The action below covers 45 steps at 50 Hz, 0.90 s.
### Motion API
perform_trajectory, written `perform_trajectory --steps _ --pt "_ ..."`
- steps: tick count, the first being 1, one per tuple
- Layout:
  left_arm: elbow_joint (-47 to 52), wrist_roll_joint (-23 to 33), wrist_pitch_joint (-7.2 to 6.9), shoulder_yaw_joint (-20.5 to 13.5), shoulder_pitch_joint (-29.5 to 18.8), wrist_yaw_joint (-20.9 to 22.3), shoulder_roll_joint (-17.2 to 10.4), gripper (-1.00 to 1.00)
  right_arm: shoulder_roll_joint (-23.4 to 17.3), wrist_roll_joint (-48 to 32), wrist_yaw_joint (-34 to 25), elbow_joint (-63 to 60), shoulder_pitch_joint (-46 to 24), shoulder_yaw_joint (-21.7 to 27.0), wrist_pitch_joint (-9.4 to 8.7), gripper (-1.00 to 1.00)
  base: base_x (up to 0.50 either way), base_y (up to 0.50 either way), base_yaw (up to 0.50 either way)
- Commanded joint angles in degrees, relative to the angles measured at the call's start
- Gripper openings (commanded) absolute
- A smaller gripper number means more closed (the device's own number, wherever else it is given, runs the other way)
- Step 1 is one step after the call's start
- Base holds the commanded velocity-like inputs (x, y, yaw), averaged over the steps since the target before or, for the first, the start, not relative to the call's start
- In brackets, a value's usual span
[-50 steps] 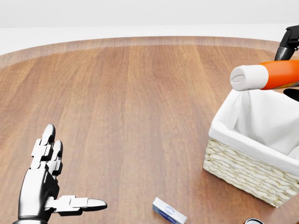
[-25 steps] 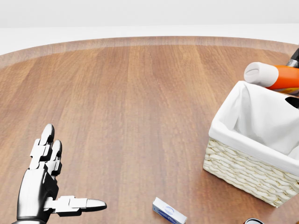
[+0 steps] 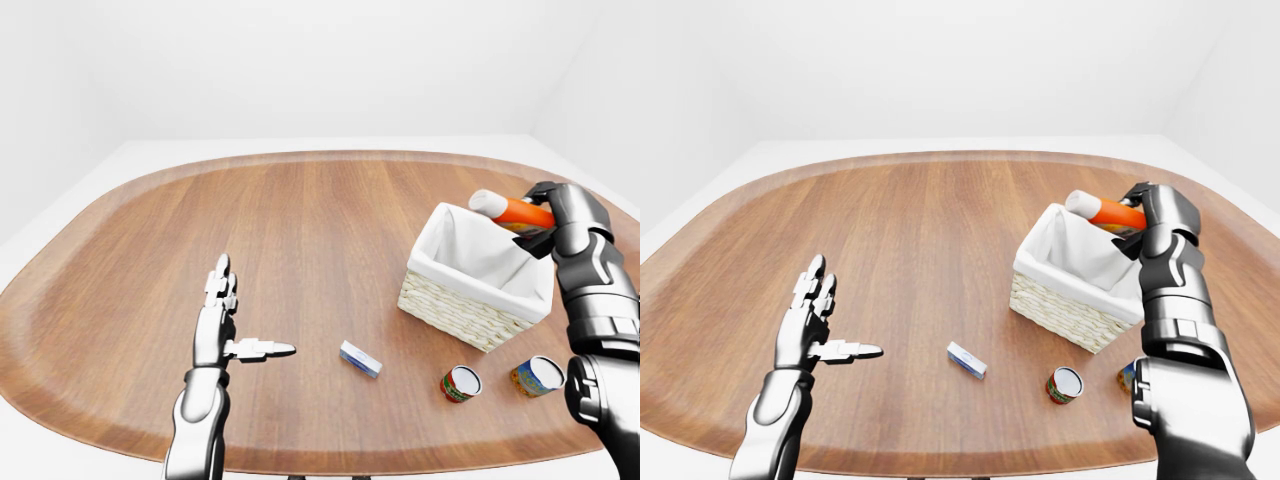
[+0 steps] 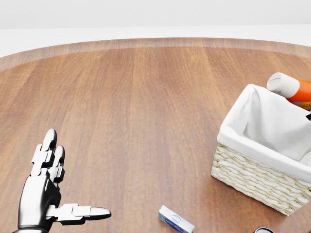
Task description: Pick up the ketchup, and put it in the basket.
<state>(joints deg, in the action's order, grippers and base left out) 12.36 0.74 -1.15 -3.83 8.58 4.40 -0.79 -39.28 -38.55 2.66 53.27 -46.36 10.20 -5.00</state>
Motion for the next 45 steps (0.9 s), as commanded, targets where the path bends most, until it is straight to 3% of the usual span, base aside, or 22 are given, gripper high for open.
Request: perform_trajectory --steps 1,34,45 --pt "0.0 0.1 -0.02 0.1 0.0 0.0 0.0 1.00 -0.2 0.0 4.8 7.4 -2.1 -1.1 0.00 -1.00 0.00 0.00 0.00" --pt "2.6 -0.2 -1.09 0.3 1.3 0.3 0.2 1.00 4.5 -2.1 9.5 17.5 -5.9 -4.9 0.00 -1.00 0.00 0.00 0.00" --pt "2.0 0.1 -0.72 0.5 1.2 0.1 0.3 1.00 5.2 -2.5 9.9 18.4 -5.9 -5.3 0.00 -1.00 0.00 0.00 0.00"
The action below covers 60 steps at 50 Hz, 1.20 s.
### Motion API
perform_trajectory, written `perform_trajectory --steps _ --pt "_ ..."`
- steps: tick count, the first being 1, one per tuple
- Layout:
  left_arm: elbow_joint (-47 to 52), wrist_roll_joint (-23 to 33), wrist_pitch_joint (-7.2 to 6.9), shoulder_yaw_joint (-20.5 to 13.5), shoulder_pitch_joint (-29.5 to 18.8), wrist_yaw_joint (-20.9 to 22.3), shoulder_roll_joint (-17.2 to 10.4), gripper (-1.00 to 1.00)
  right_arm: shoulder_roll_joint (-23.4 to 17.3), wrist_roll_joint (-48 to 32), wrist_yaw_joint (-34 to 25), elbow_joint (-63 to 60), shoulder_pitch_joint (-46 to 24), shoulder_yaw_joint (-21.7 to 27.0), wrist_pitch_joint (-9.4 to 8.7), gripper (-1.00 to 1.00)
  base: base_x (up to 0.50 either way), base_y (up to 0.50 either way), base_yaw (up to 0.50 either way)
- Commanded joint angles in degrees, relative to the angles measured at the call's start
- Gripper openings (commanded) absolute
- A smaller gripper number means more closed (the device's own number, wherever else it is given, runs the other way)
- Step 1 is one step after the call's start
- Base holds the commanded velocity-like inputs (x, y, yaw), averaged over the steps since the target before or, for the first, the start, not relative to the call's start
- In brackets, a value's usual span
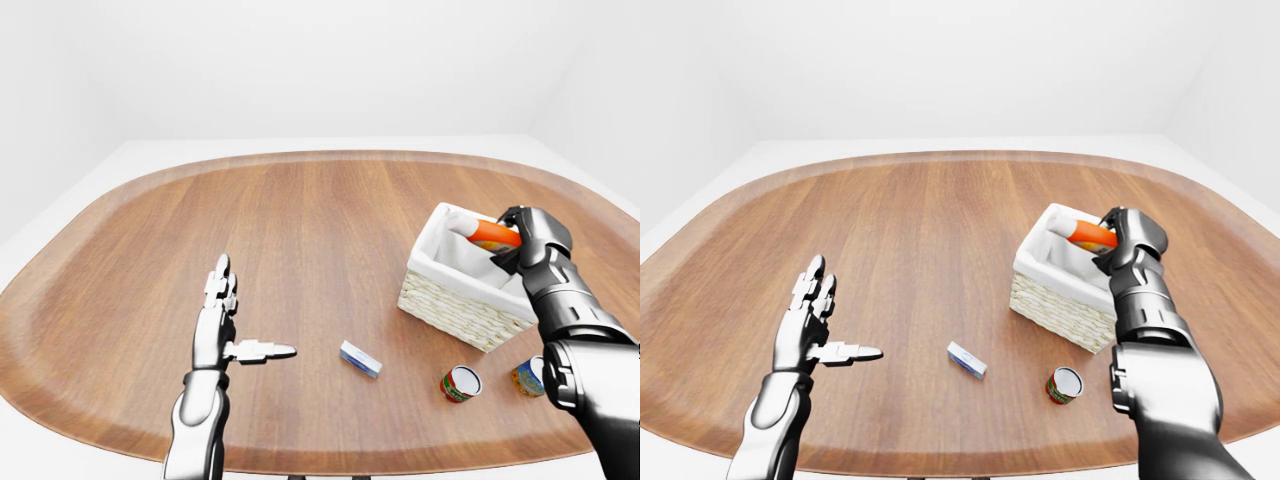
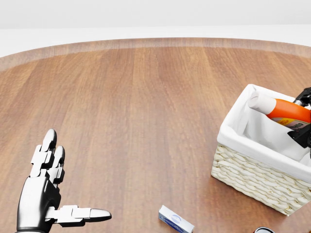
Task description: Pick up the ketchup, and put it in the basket.
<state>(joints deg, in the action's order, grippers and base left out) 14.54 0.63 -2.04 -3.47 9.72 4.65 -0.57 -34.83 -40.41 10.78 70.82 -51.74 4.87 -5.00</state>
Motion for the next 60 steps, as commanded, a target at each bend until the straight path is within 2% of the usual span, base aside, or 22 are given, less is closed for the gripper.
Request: perform_trajectory --steps 1,29,60 --pt "-0.1 0.2 0.17 0.2 0.1 -0.1 0.0 1.00 0.8 -0.7 1.9 1.0 -0.4 0.0 0.00 -1.00 0.00 0.00 0.00" --pt "-0.8 0.5 1.03 0.5 0.1 -0.2 0.0 1.00 3.0 -2.4 3.7 4.0 -0.8 -0.8 0.00 -1.00 0.00 0.00 0.00" --pt "-3.1 1.3 2.55 1.0 -0.6 -0.9 0.0 1.00 3.0 -2.7 4.4 6.2 -2.3 0.6 0.00 -1.00 0.00 0.00 0.00"
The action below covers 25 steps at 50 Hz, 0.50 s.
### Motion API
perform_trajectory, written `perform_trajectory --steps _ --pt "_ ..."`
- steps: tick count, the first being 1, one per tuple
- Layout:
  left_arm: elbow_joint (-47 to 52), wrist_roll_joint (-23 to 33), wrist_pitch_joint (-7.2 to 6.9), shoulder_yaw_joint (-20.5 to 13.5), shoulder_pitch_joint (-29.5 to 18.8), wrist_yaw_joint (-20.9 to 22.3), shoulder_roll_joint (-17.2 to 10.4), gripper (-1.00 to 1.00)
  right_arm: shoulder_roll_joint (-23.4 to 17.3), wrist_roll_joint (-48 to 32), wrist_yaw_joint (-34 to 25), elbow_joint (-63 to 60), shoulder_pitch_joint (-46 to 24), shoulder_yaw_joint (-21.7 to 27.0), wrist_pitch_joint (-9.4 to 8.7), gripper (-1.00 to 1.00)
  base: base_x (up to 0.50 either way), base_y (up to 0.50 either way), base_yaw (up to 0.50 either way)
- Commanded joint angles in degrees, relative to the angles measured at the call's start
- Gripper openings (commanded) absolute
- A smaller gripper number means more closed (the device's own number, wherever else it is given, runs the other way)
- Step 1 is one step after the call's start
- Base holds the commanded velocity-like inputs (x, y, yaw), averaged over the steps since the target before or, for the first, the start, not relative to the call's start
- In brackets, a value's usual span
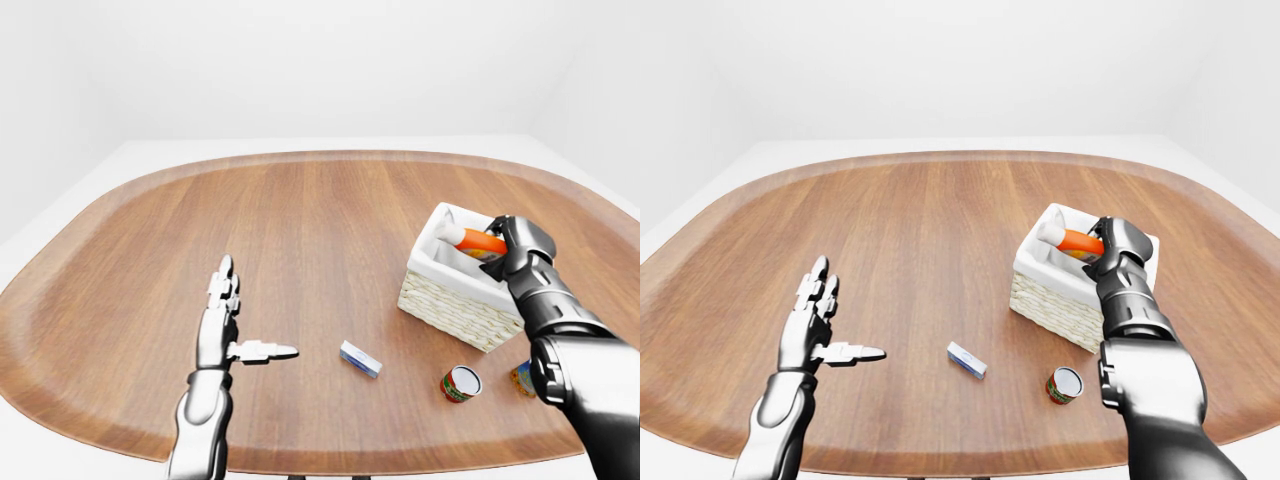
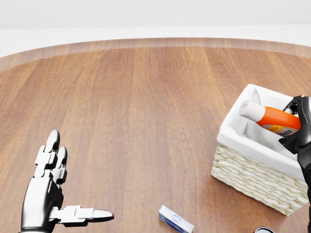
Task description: Pick up the ketchup, and put it in the basket.
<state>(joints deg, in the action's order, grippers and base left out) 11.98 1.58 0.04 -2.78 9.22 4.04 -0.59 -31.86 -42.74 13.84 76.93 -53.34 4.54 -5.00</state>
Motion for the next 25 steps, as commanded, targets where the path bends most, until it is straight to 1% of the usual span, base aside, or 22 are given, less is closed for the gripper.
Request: perform_trajectory --steps 1,10,25 --pt "-0.5 0.3 0.46 0.2 -0.1 -0.2 0.0 1.00 0.1 -0.3 1.4 0.1 -0.7 1.0 0.00 -1.00 0.00 0.00 0.00" --pt "-1.3 0.2 0.80 0.0 -0.5 -0.2 -0.1 1.00 0.8 -0.6 2.2 0.5 -0.4 1.1 0.00 -1.00 0.00 0.00 0.00" --pt "-1.5 0.1 0.63 -0.2 -0.7 -0.2 -0.2 1.00 1.9 -1.6 2.6 0.8 -0.1 1.2 0.00 -1.00 0.00 0.00 0.00"
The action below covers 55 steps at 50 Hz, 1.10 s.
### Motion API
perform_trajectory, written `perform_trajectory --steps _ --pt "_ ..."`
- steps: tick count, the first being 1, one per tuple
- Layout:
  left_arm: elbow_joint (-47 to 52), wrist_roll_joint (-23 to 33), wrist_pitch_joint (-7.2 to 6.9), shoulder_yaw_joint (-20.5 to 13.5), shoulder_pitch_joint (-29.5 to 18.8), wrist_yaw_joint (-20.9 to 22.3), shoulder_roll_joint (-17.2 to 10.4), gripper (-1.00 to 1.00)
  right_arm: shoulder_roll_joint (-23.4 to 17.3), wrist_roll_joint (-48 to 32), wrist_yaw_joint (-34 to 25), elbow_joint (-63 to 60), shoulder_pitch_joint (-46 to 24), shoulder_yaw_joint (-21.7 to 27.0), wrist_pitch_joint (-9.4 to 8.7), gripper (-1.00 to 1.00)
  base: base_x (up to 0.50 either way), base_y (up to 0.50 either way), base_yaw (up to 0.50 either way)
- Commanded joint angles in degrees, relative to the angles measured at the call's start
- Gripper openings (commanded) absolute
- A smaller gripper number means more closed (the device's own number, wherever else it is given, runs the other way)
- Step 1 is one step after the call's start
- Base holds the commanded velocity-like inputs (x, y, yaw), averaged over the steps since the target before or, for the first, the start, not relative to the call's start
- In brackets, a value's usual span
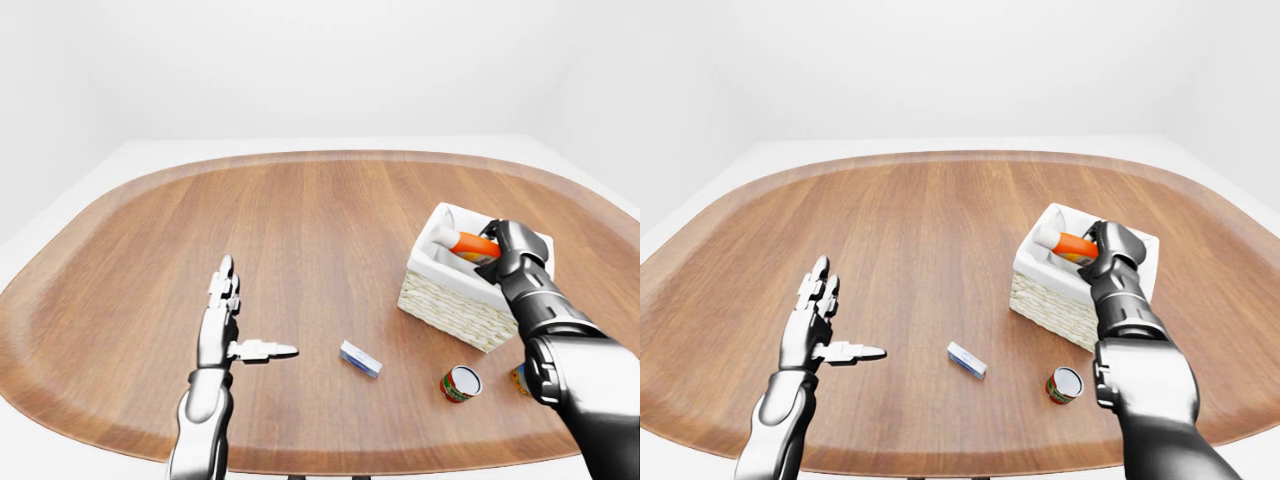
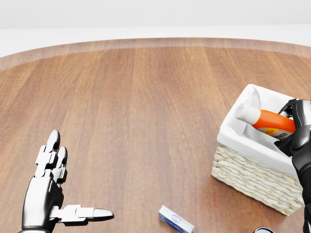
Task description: Pick up the ketchup, and put it in the basket.
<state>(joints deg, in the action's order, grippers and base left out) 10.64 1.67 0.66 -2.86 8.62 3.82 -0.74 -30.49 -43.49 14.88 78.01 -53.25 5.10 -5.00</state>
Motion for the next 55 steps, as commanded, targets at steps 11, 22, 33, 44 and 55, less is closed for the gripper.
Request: perform_trajectory --steps 11,22,33,44,55 --pt "0.5 0.1 -0.27 0.1 0.2 -0.1 0.1 1.00 0.3 -0.9 1.4 -0.3 -0.1 0.7 0.00 -1.00 0.00 0.00 0.00" --pt "0.4 0.1 -0.19 0.0 0.2 0.0 0.0 1.00 0.4 -1.0 1.6 -0.2 -0.3 0.7 0.00 -1.00 0.00 0.00 0.00" --pt "0.1 0.2 0.06 0.0 0.2 0.0 0.0 1.00 0.3 -1.1 1.6 -0.3 -0.4 0.7 0.00 -1.00 0.00 0.00 0.00" --pt "-0.8 0.4 0.68 -0.1 -0.2 -0.2 0.0 1.00 -0.2 -1.2 1.7 -0.1 -1.3 1.2 0.00 -1.00 0.00 0.00 0.00" --pt "-3.0 0.6 2.12 -0.1 -1.0 -0.6 -0.1 1.00 -1.1 -0.4 2.2 0.2 -1.6 2.5 0.00 -1.00 0.00 0.00 0.00"
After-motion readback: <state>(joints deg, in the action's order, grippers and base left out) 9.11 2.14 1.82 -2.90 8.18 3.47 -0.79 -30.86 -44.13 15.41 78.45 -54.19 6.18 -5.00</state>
